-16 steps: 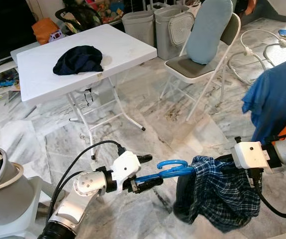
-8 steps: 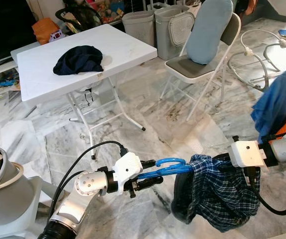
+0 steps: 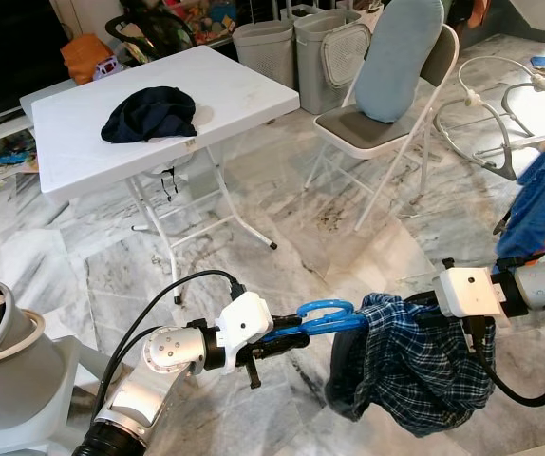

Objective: Hang hanger

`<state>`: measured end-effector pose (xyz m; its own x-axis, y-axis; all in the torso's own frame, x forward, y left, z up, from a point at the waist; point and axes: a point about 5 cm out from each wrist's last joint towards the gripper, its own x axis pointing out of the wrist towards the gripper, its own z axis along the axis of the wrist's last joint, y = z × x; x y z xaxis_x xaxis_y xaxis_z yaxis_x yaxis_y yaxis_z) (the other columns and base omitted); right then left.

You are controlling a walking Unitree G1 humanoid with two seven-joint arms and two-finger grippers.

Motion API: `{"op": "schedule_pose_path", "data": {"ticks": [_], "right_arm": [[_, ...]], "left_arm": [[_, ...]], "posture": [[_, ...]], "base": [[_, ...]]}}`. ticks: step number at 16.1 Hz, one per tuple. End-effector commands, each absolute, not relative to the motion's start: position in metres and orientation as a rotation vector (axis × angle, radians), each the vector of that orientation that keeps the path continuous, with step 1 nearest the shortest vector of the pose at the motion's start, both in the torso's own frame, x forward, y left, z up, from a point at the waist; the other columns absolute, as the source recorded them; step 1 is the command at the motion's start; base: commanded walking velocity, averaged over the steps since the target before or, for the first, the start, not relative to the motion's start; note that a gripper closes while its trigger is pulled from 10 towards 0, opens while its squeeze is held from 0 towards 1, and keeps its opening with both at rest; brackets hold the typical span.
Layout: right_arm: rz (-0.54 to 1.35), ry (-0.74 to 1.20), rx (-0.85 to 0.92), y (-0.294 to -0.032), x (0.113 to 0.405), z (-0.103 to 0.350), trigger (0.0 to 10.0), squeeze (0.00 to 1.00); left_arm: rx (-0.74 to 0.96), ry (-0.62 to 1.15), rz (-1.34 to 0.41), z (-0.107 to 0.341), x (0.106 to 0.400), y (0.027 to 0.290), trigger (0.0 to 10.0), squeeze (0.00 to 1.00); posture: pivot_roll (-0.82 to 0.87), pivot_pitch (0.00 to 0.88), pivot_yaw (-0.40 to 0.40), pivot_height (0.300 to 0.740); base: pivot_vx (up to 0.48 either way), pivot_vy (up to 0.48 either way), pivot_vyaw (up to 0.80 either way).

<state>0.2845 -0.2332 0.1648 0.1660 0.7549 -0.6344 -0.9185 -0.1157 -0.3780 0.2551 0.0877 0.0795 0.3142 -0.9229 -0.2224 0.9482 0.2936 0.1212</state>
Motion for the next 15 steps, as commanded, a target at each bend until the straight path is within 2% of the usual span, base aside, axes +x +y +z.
{"op": "schedule_pose_path", "data": {"ticks": [1,15], "right_arm": [[1.432,0.158,-0.899,-0.2267,0.2906,0.1771,10.0,0.0],[1.417,0.137,-0.88,-0.221,0.2958,0.1786,10.0,0.0]], "left_arm": [[0.258,0.118,-1.26,0.0813,0.255,0.0871,0.0,0.0],[0.233,0.125,-1.248,0.0813,0.255,0.0873,0.0,0.0]], "posture": [[-0.15,0.0,0.125,0.74],[-0.14,0.0,0.119,0.74]], "base": [[0.0,0.0,0.0],[0.0,0.0,0.0]]}}
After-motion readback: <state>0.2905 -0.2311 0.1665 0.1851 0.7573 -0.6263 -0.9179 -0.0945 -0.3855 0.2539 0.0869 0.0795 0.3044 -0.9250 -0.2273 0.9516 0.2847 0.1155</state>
